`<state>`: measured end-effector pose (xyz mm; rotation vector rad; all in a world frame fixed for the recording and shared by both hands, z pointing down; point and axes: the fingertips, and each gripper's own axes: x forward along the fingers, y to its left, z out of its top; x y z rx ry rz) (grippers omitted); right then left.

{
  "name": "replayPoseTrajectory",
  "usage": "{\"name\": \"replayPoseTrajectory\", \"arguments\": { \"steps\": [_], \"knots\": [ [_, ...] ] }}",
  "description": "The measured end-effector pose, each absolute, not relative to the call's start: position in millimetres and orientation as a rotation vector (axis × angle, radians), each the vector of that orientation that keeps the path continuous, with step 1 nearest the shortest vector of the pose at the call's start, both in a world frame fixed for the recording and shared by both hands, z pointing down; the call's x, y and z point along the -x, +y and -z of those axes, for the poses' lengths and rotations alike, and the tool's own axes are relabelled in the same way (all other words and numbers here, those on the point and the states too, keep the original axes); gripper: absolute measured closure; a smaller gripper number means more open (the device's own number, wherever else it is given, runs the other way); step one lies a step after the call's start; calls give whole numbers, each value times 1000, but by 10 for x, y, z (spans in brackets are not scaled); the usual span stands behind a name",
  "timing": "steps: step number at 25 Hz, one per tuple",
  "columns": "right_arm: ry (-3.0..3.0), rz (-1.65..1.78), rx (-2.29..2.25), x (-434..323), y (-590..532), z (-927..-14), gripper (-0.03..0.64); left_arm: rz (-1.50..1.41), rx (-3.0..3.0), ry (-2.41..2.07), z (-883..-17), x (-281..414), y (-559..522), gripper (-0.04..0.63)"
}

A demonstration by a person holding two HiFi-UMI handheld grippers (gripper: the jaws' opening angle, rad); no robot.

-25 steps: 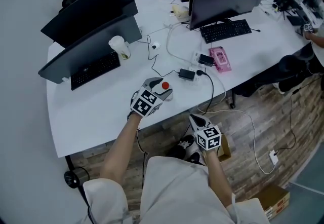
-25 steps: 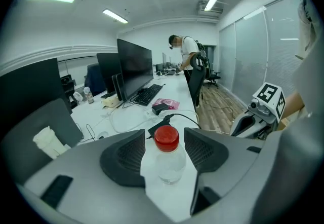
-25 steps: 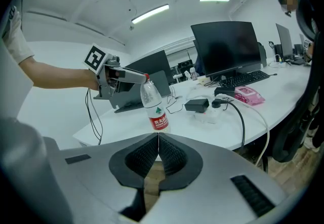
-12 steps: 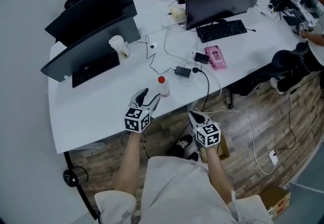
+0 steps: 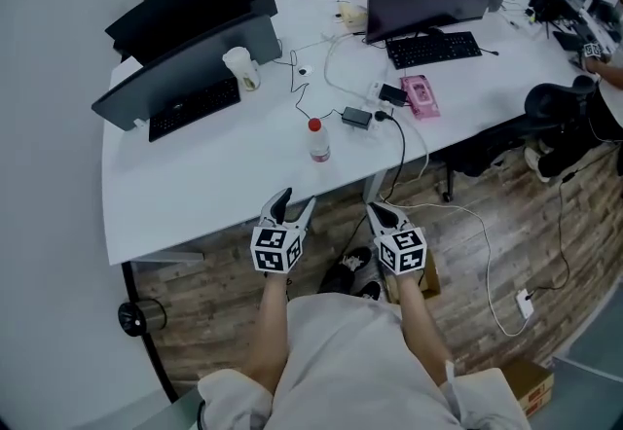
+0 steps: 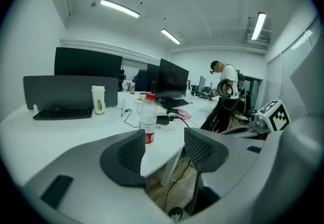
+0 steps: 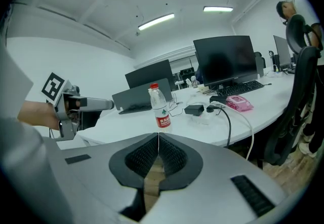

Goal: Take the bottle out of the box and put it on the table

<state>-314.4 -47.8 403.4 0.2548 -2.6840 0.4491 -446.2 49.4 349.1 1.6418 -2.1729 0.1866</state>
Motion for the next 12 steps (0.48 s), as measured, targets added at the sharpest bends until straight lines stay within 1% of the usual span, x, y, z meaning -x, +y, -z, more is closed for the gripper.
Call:
{"name": "replayPoseTrajectory", "arguments": {
  "steps": [6, 12],
  "knots": [
    [-2705, -451, -247, 2855, -347, -3993, 577, -158, -1594, -2187, -3623, 3991, 758, 342],
    [-2723, -435, -217, 2668, -137, -3966, 577, -198, -1575, -2249, -3585, 3729, 1008, 342]
  ]
}}
